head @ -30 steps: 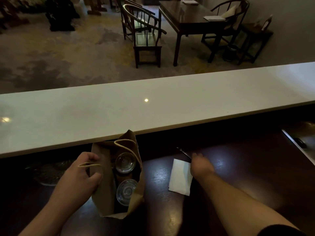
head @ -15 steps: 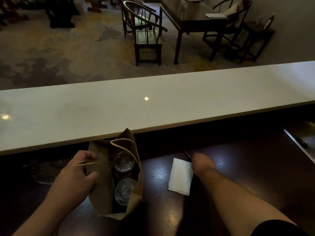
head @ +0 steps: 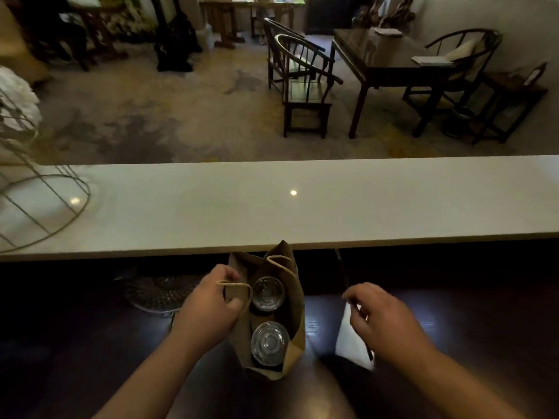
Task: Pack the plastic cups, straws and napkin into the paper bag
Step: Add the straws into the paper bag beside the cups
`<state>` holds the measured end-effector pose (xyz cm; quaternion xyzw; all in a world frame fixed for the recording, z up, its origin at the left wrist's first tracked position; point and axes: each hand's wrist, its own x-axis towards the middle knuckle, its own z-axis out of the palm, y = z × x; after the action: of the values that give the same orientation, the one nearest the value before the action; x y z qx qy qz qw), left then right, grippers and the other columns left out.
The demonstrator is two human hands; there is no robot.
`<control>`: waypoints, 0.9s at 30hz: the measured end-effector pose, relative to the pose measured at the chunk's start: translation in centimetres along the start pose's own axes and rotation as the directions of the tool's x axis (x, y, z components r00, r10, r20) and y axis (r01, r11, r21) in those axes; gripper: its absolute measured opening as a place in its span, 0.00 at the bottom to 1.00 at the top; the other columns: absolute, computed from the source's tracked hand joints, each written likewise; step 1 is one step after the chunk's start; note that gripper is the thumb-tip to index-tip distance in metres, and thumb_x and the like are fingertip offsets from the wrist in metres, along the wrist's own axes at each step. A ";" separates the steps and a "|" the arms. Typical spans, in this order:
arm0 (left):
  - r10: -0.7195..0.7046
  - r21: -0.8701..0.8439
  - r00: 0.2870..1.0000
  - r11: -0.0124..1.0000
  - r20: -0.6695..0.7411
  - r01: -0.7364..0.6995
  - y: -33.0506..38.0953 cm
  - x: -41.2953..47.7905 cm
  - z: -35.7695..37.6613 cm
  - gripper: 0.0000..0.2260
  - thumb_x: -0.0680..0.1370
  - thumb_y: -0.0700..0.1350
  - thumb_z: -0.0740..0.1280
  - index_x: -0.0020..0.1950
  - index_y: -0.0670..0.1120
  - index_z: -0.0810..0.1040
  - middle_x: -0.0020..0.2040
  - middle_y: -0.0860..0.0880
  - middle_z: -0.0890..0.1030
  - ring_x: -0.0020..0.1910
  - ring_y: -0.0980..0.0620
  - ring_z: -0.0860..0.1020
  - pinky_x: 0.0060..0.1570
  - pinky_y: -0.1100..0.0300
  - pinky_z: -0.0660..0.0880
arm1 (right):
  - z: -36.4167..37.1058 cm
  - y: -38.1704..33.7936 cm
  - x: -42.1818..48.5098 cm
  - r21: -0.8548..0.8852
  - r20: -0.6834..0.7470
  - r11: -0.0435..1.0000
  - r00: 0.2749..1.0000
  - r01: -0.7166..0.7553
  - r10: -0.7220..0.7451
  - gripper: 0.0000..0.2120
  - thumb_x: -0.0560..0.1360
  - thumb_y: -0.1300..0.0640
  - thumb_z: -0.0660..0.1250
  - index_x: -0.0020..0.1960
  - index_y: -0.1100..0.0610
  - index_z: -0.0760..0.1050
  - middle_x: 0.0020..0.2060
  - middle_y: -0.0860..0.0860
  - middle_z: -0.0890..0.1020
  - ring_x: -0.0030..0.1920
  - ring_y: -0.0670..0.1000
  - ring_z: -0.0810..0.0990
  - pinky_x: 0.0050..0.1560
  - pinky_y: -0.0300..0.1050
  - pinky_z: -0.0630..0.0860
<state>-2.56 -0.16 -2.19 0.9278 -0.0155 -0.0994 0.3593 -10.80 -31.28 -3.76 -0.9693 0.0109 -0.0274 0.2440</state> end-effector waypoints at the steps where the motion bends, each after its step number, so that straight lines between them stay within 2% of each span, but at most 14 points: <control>1: 0.009 0.000 1.000 1.000 0.003 -0.009 -0.1 0.0 0.0 0.13 0.72 0.45 0.70 0.52 0.58 0.73 0.46 0.55 0.81 0.41 0.57 0.79 0.39 0.55 0.75 | -1.1 -1.5 0.2 0.024 -0.038 0.999 0.998 0.043 -0.042 0.15 0.73 0.60 0.72 0.54 0.42 0.78 0.47 0.35 0.78 0.42 0.38 0.79 0.42 0.27 0.69; 4: 0.017 0.007 1.000 1.000 0.011 -0.017 -0.3 0.1 0.1 0.13 0.71 0.46 0.71 0.51 0.58 0.73 0.46 0.56 0.81 0.41 0.57 0.79 0.38 0.56 0.75 | -4.8 -6.3 1.5 0.074 -0.195 0.979 0.965 0.192 -0.174 0.12 0.76 0.57 0.70 0.57 0.45 0.82 0.49 0.34 0.79 0.44 0.36 0.79 0.46 0.26 0.72; 6: 0.018 0.007 1.000 1.000 0.005 -0.018 -0.4 0.2 0.1 0.12 0.72 0.45 0.71 0.51 0.57 0.73 0.46 0.55 0.81 0.41 0.58 0.79 0.36 0.58 0.73 | -6.8 -9.4 2.7 0.061 -0.274 0.957 0.927 0.283 -0.257 0.13 0.77 0.54 0.67 0.60 0.48 0.82 0.52 0.38 0.82 0.49 0.38 0.79 0.51 0.28 0.73; 8: 0.027 0.013 1.000 1.000 0.000 -0.027 -0.5 0.2 0.1 0.12 0.72 0.44 0.71 0.52 0.56 0.74 0.47 0.55 0.81 0.40 0.58 0.79 0.36 0.60 0.71 | -8.0 -12.2 4.1 0.042 -0.309 0.933 0.893 0.358 -0.329 0.16 0.78 0.52 0.64 0.64 0.50 0.82 0.56 0.43 0.83 0.55 0.42 0.79 0.57 0.28 0.70; 10: 0.036 0.022 0.999 0.999 -0.005 -0.036 -0.6 0.3 0.2 0.13 0.72 0.44 0.71 0.52 0.56 0.74 0.47 0.55 0.81 0.41 0.57 0.78 0.36 0.60 0.69 | -8.1 -14.6 5.5 0.024 -0.306 0.909 0.869 0.415 -0.389 0.18 0.78 0.53 0.65 0.66 0.51 0.81 0.58 0.47 0.84 0.59 0.45 0.78 0.60 0.33 0.70; 12: 0.047 0.019 0.999 0.999 -0.009 -0.046 -0.8 0.4 0.2 0.12 0.71 0.45 0.71 0.52 0.56 0.74 0.47 0.56 0.80 0.41 0.58 0.78 0.35 0.62 0.68 | -7.4 -16.7 6.7 -0.026 -0.224 0.899 0.874 0.437 -0.432 0.19 0.78 0.54 0.67 0.68 0.51 0.79 0.61 0.48 0.83 0.61 0.48 0.78 0.60 0.38 0.70; 15: 0.053 0.007 0.999 0.999 -0.003 -0.053 -1.0 0.4 0.1 0.12 0.71 0.45 0.71 0.52 0.56 0.74 0.47 0.57 0.79 0.40 0.60 0.77 0.34 0.63 0.68 | -4.9 -18.2 8.2 -0.094 0.059 0.925 0.929 0.369 -0.365 0.19 0.80 0.53 0.63 0.70 0.51 0.77 0.63 0.50 0.82 0.63 0.52 0.77 0.61 0.48 0.75; 18: 0.058 -0.002 0.998 0.998 -0.006 -0.058 -1.3 0.4 0.0 0.12 0.72 0.45 0.71 0.51 0.58 0.73 0.46 0.57 0.79 0.40 0.60 0.78 0.34 0.62 0.69 | -2.0 -18.0 9.0 -0.189 0.263 0.929 0.928 0.318 -0.264 0.12 0.79 0.53 0.60 0.56 0.54 0.80 0.48 0.52 0.82 0.51 0.55 0.80 0.48 0.52 0.78; 20: 0.067 -0.008 0.998 0.998 -0.003 -0.067 -1.6 0.5 0.0 0.13 0.72 0.44 0.71 0.51 0.58 0.73 0.46 0.56 0.79 0.39 0.59 0.78 0.34 0.60 0.70 | -0.4 -17.7 8.8 -0.224 0.374 0.928 0.906 0.296 -0.198 0.08 0.79 0.53 0.60 0.47 0.53 0.76 0.40 0.50 0.78 0.42 0.53 0.78 0.41 0.50 0.75; 23: 0.063 -0.013 0.998 0.998 -0.001 -0.063 -1.7 0.5 0.0 0.13 0.73 0.44 0.71 0.51 0.58 0.73 0.47 0.56 0.79 0.39 0.57 0.79 0.33 0.58 0.73 | 1.6 -17.3 8.2 -0.313 0.511 0.889 0.849 0.334 -0.139 0.07 0.81 0.54 0.63 0.45 0.53 0.76 0.39 0.50 0.78 0.40 0.51 0.78 0.38 0.48 0.73; 27: 0.063 -0.023 0.998 0.998 0.001 -0.063 -1.6 0.6 0.0 0.12 0.73 0.44 0.70 0.51 0.58 0.73 0.47 0.56 0.79 0.39 0.56 0.79 0.35 0.56 0.75 | 4.2 -16.6 8.0 -0.359 0.634 0.871 0.773 0.337 -0.038 0.04 0.79 0.55 0.66 0.49 0.54 0.78 0.40 0.50 0.77 0.43 0.52 0.78 0.48 0.52 0.81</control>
<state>-2.07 0.94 -3.40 0.9226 -0.0441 -0.0888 0.3729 -2.42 -14.92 0.75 -0.9510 -0.1615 0.2637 -0.0023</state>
